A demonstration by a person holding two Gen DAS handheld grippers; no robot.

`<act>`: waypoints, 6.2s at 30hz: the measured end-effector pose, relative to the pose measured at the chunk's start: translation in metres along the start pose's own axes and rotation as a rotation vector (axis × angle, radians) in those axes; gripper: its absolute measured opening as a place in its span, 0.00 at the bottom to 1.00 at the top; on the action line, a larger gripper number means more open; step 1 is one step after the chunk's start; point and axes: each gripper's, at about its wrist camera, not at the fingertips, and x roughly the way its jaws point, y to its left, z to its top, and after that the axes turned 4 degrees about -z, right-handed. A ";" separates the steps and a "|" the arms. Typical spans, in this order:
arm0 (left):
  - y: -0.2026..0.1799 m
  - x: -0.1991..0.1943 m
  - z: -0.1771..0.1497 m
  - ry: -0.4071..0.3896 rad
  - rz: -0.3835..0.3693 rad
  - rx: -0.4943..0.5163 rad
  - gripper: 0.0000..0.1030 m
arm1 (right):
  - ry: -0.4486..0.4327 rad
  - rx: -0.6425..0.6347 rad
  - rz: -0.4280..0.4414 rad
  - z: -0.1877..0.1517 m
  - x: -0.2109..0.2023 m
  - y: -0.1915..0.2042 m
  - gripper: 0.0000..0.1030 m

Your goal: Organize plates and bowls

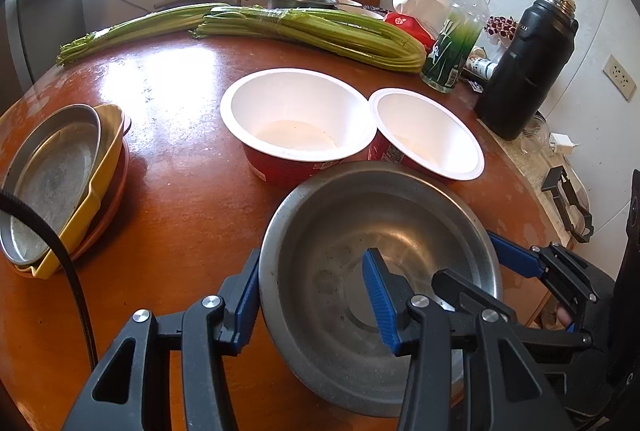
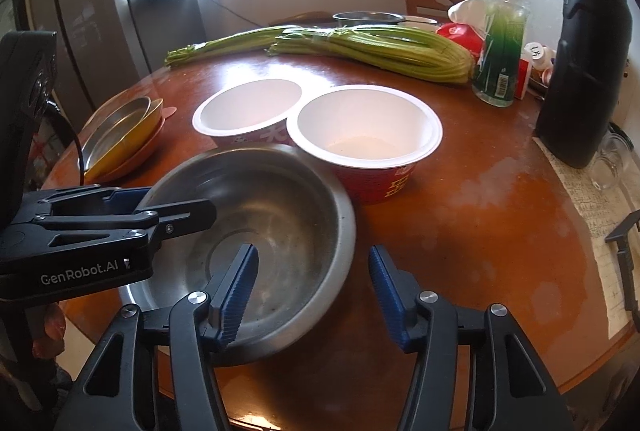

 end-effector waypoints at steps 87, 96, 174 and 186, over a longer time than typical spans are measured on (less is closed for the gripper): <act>0.061 -0.048 -0.034 -0.116 0.129 -0.048 0.48 | 0.020 -0.108 0.068 0.001 0.003 0.086 0.58; 0.066 -0.058 -0.037 -0.147 0.151 -0.062 0.48 | 0.006 -0.093 0.054 0.001 -0.001 0.083 0.58; -0.050 0.032 0.065 0.004 -0.090 -0.027 0.49 | 0.016 0.034 -0.062 0.071 0.043 -0.081 0.59; -0.038 0.043 0.070 0.033 -0.127 -0.072 0.49 | 0.036 -0.011 0.079 0.066 0.041 -0.065 0.54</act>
